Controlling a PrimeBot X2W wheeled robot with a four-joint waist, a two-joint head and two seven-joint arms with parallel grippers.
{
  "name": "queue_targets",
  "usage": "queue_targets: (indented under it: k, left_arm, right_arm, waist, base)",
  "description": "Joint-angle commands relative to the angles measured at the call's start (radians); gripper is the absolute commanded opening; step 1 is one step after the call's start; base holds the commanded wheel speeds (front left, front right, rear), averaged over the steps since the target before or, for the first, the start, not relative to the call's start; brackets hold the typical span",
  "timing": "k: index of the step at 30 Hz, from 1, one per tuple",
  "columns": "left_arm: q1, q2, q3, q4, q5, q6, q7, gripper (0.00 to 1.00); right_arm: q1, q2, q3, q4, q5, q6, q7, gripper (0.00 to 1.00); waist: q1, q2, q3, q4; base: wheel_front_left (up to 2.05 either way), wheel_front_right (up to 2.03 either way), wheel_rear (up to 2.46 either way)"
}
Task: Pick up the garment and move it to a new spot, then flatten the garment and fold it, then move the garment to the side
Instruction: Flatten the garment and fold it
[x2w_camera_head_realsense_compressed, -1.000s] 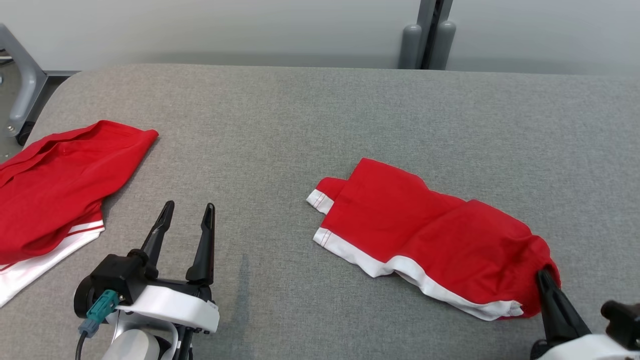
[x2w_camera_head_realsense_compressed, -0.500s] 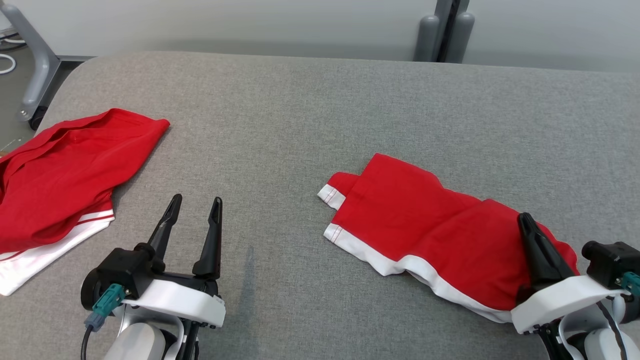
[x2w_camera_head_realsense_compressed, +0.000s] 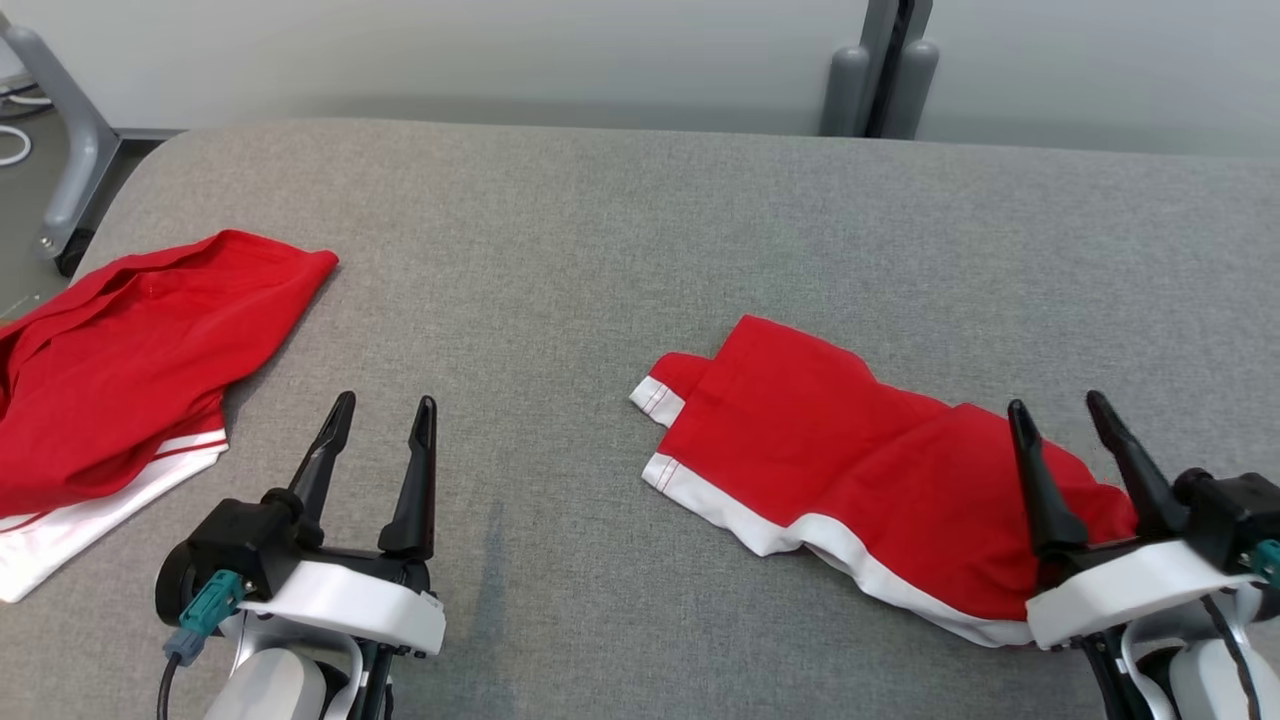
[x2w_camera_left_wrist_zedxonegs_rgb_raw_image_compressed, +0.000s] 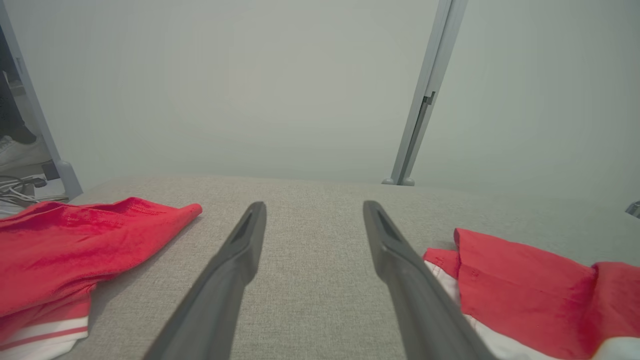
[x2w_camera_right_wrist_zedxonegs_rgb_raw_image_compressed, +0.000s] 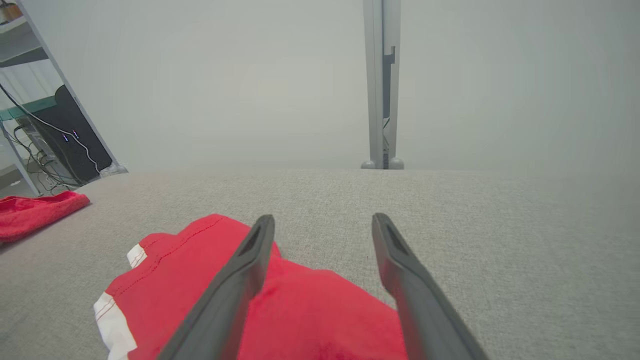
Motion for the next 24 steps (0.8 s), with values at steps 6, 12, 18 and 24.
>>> queue_targets:
  k: [6,12,18,24]
  left_arm:
    - [0.024,0.010,0.012,-0.003,0.005,0.004,-0.004,1.00]
    - [0.053,0.020,0.020,-0.006,-0.006,0.010,-0.004,1.00]
    - [0.085,0.031,0.019,-0.012,-0.011,0.018,0.002,1.00]
    - [0.105,0.040,0.016,-0.026,-0.016,0.022,0.016,1.00]
  right_arm:
    - [0.069,-0.020,-0.047,-0.123,-0.052,0.000,0.008,1.00]
    - [0.189,0.008,-0.121,-0.254,-0.081,0.000,0.068,1.00]
    - [0.306,0.049,-0.156,-0.336,-0.090,0.000,0.119,1.00]
    - [0.362,0.070,-0.156,-0.354,-0.080,0.000,0.132,1.00]
  waist:
    - [0.0000,0.0000,-0.031,-0.021]
    - [0.0000,0.0000,-0.065,-0.033]
    - [0.0000,0.0000,-0.097,-0.044]
    - [0.0000,0.0000,-0.111,-0.056]
  base:
    - [0.00,0.00,0.00]
    - [0.00,0.00,0.00]
    - [0.00,0.00,0.00]
    - [0.00,0.00,0.00]
